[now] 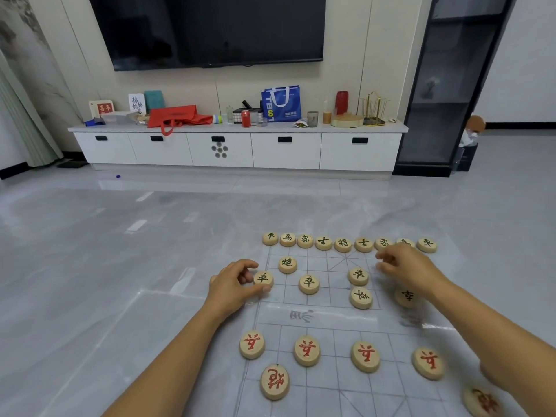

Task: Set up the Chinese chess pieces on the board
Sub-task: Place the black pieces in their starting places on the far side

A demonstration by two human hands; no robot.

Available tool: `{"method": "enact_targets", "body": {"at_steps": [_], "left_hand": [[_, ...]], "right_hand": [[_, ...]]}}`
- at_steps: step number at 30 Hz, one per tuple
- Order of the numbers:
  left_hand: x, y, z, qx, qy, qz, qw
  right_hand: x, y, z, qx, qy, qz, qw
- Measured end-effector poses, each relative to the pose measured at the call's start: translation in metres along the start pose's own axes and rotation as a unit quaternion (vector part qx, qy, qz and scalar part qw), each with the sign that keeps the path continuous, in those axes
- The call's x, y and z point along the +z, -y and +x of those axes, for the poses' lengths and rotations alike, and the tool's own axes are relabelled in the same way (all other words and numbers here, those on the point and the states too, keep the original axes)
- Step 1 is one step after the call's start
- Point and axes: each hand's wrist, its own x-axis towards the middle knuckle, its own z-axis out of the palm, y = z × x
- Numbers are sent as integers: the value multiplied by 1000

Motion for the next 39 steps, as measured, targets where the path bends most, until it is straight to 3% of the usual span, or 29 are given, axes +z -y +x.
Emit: {"method": "enact_targets", "body": {"at_steps": [4, 12, 20, 25, 29, 32, 37, 39], "left_hand": [[-2, -2, -2, -19, 2, -51, 999], [-4, -4, -3, -35, 15, -95, 995], [-16, -14, -2, -74, -7, -162, 984], [-4, -44, -6, 25, -111, -63, 992], [28, -91, -12, 145, 4, 23, 989], [62, -117, -19, 193, 110, 140, 965], [100, -125, -7, 149, 93, 195, 965], [105, -124, 9, 186, 115, 223, 950]], "right_hand": [[-7, -23, -17, -10, -4, -14, 1000], [-11, -55, -52, -52, 70, 4, 996], [-17, -71, -57, -3, 50, -6, 999], [-23, -106, -69, 41, 20, 39, 998], [-24, -114, -70, 33, 38, 104, 993], [-21, -116, -70, 34, 39, 108, 993], [-13, -112, -71, 43, -8, 78, 996], [-12, -112, -70, 40, -17, 76, 996]]}}
